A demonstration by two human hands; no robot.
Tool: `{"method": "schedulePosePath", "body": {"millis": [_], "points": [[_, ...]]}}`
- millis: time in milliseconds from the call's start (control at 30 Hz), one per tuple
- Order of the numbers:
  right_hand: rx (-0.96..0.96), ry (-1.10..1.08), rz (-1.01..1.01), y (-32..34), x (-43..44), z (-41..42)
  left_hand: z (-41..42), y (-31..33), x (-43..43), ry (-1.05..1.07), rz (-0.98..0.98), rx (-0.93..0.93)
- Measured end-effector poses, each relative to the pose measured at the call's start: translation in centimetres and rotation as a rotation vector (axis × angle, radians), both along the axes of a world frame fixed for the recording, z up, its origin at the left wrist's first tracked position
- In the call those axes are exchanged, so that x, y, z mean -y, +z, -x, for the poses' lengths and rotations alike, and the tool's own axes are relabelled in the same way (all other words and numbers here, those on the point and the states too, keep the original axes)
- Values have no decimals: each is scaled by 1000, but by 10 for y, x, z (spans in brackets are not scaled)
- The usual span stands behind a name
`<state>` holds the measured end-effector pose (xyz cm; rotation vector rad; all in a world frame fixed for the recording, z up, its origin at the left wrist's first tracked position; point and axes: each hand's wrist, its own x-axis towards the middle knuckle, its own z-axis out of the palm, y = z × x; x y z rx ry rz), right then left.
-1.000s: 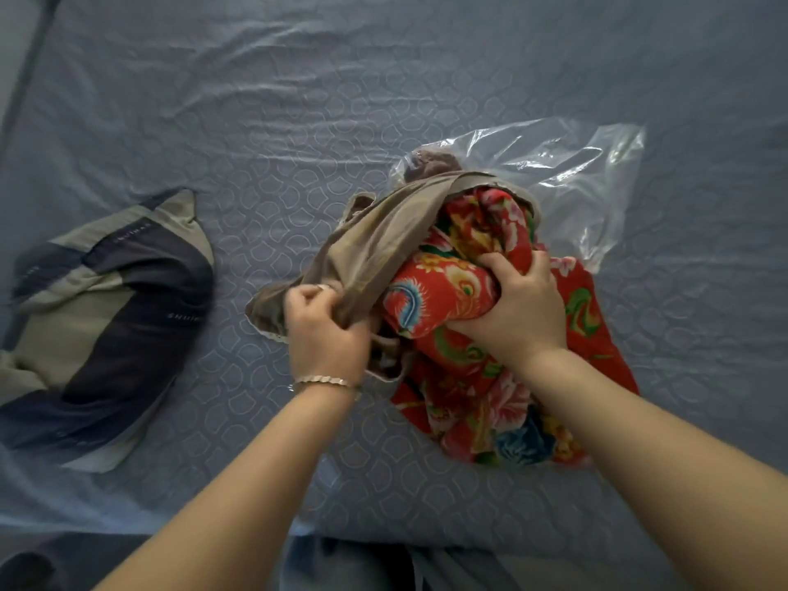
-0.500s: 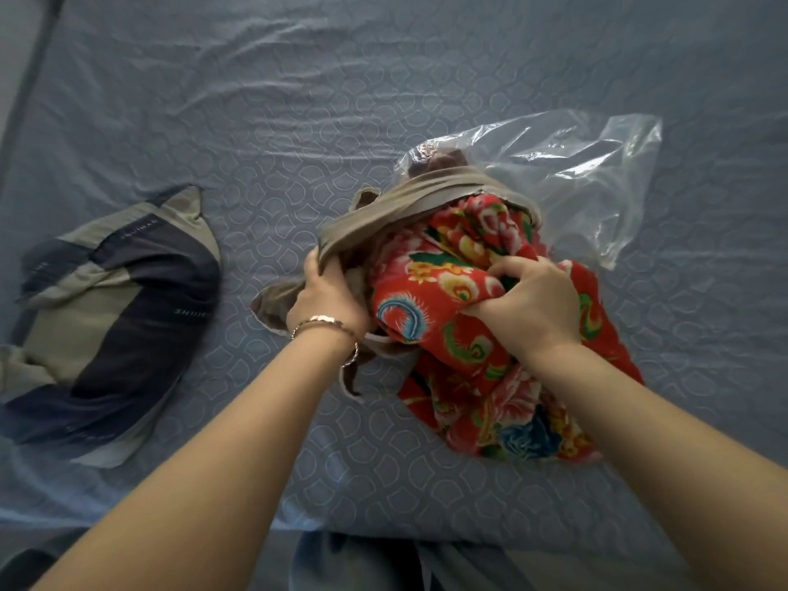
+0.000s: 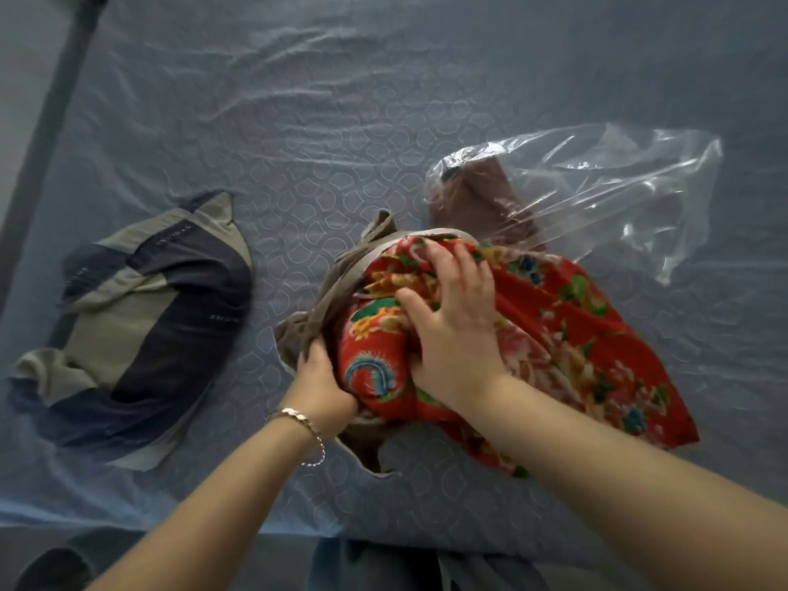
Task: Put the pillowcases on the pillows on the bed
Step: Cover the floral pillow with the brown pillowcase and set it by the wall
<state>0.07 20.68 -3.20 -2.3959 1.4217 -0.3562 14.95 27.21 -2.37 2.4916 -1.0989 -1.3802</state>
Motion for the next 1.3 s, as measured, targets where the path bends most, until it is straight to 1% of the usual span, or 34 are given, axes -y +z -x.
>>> {"method": "schedulePosePath", "body": {"millis": [33, 67, 100, 133, 200, 300, 367, 467, 500, 567, 633, 700, 767, 833, 900, 933, 967, 1000, 1033, 1067, 1100, 1133, 1200, 1233, 1267, 1300], "points": [[66, 112, 169, -9, -6, 1, -5, -2, 0, 5, 47, 18], [103, 208, 285, -15, -11, 4, -10, -3, 0, 2, 90, 38], [107, 290, 339, -19, -16, 8, -13, -3, 0, 4, 122, 46], [107, 354, 344, -21, -20, 9, -14, -3, -1, 8, 143, 33], [138, 438, 287, -22, -25, 6, -17, -8, -3, 39, 167, -29], [204, 424, 126, -18, -27, -7, -18, -11, -5, 119, 186, -98], [171, 396, -3, -16, -27, -9, -17, -11, -5, 171, 200, -126], [99, 454, -172, -14, -32, 1, -18, -13, -3, 215, 207, -196], [50, 507, -188, -14, -36, 6, -20, -13, -2, 222, 206, -220], [-82, 592, -138, -17, -39, 12, -24, -12, -1, 219, 203, -245], [-113, 574, -83, -21, -32, 7, -23, -7, -1, 196, 207, -249], [-85, 496, -51, -22, -20, -9, -19, -2, -5, 111, 236, -188], [-64, 425, 21, -20, -9, -33, -17, 8, -11, -26, 305, -71], [-43, 393, 40, -19, -6, -54, -19, 20, -13, -169, 413, 34], [-32, 387, 28, -23, -4, -71, -25, 27, -13, -274, 436, 88], [-61, 391, 28, -21, -3, -79, -28, 30, -13, -302, 405, 115], [-132, 395, 34, -20, -3, -87, -29, 31, -14, -318, 376, 154], [-266, 423, -10, -19, -4, -96, -29, 30, -15, -318, 381, 184], [-380, 480, -95, -24, -7, -104, -30, 26, -17, -292, 409, 193], [-450, 553, -196, -30, -13, -109, -29, 24, -18, -237, 425, 192], [-467, 611, -296, -32, -20, -110, -30, 20, -19, -151, 407, 183], [-435, 661, -367, -33, -26, -104, -31, 18, -19, -58, 356, 179], [-184, 705, -485, -28, -33, -68, -30, 17, -18, 55, 243, 192], [-41, 669, -478, -23, -34, -46, -28, 17, -18, 64, 216, 204], [79, 570, -314, -22, -31, -22, -24, 17, -17, 52, 213, 213], [137, 463, -111, -21, -27, 1, -18, 18, -16, 26, 243, 213]]}}
